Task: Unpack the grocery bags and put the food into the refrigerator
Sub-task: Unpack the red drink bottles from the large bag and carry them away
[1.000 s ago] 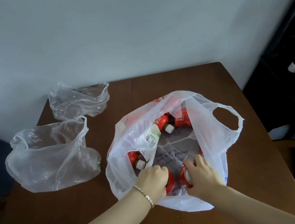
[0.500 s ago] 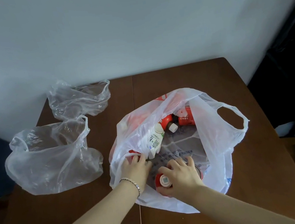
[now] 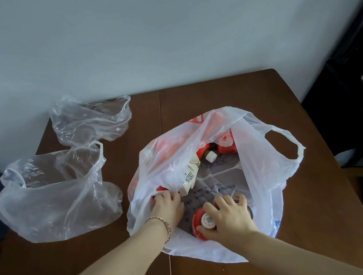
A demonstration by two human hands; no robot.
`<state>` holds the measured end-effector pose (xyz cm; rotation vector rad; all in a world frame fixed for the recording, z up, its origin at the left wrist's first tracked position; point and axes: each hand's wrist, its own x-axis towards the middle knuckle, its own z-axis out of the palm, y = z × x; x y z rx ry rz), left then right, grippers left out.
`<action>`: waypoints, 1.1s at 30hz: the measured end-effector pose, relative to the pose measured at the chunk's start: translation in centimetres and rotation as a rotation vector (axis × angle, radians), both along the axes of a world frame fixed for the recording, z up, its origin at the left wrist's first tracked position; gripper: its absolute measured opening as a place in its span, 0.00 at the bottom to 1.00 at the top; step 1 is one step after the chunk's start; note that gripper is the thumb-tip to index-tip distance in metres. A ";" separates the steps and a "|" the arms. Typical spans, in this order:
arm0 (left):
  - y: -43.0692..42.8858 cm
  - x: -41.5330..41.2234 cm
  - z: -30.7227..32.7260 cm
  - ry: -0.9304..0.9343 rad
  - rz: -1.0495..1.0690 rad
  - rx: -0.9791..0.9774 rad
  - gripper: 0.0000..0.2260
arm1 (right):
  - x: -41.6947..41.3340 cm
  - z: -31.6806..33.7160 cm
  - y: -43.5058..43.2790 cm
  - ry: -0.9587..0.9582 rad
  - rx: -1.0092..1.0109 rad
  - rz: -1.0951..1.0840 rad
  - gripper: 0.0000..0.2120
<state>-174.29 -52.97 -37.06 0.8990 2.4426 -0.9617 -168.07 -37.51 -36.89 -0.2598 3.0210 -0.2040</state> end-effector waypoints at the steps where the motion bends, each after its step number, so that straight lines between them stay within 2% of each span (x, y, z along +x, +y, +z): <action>1: -0.6 -0.2 0.8 0.027 0.025 0.110 0.14 | 0.0 -0.1 0.0 0.003 0.012 0.012 0.19; 4: -2.7 -0.4 3.5 0.049 0.106 0.356 0.22 | 0.0 0.0 -0.2 -0.019 0.007 0.008 0.22; 6: -3.5 0.5 3.7 0.016 0.117 0.540 0.18 | 0.1 0.0 -0.4 -0.012 0.004 0.006 0.23; 9: -2.2 3.1 3.9 -0.122 0.119 0.683 0.11 | 0.2 -0.1 -0.6 -0.025 0.013 0.025 0.25; 11: -1.4 4.4 3.4 -0.116 0.159 0.679 0.07 | 0.3 0.1 -0.5 -0.059 -0.002 0.038 0.27; 12: -1.2 4.9 3.0 -0.103 0.200 0.673 0.09 | 0.3 0.1 -0.4 -0.079 -0.023 0.031 0.28; 16: -0.8 6.2 1.9 -0.055 0.221 0.650 0.23 | 0.4 1.0 0.5 -0.143 -0.110 0.088 0.32; 18: 0.1 6.2 1.9 0.000 0.181 0.600 0.32 | 0.3 1.2 1.3 -0.249 -0.136 0.087 0.35; 20: 0.9 5.6 2.3 0.009 0.147 0.632 0.37 | 0.5 1.2 2.0 -0.318 -0.058 0.067 0.35; 24: 3.1 4.6 2.2 0.090 0.001 0.603 0.33 | 0.9 1.3 2.8 -0.347 0.111 0.014 0.34; 28: 4.1 4.6 1.4 0.031 -0.156 0.633 0.27 | 0.6 1.4 3.9 -0.347 0.188 0.010 0.31; 33: 3.5 4.1 2.1 0.030 0.043 0.682 0.20 | 0.5 1.7 3.6 -0.350 0.213 0.104 0.29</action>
